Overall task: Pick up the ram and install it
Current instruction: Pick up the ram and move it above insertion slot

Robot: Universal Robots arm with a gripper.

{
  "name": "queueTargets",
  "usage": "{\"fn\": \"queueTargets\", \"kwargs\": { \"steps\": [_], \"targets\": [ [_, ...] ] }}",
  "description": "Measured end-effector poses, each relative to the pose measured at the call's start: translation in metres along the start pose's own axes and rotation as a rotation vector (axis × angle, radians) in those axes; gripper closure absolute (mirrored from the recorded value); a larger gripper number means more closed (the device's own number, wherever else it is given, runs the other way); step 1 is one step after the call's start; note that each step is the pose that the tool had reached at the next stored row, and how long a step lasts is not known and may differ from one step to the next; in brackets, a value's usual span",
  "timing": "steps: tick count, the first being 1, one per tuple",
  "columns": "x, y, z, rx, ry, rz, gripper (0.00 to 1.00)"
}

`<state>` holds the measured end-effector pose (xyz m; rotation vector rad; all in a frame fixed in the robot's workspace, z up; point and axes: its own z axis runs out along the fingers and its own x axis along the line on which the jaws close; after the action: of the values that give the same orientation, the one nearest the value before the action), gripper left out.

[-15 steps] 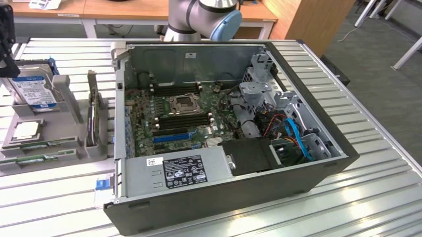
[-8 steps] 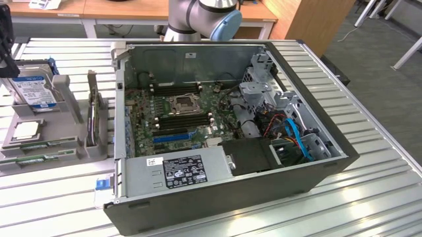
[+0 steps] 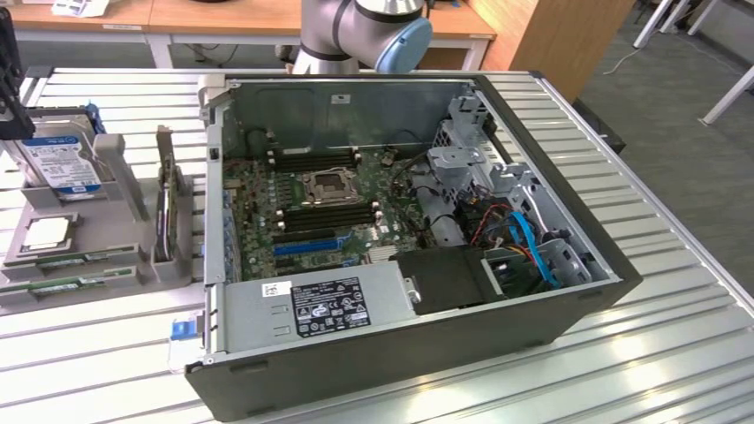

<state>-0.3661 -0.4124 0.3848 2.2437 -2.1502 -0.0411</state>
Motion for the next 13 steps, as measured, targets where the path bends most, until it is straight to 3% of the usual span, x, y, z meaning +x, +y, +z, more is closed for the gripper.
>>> {"fn": "queueTargets", "kwargs": {
  "steps": [3, 13],
  "targets": [
    [0.0000, 0.0000, 0.0000, 0.0001, 0.0005, -0.025, 0.90],
    [-0.0002, 0.0014, 0.0001, 0.0001, 0.0006, -0.027, 0.90]
  ]
}}
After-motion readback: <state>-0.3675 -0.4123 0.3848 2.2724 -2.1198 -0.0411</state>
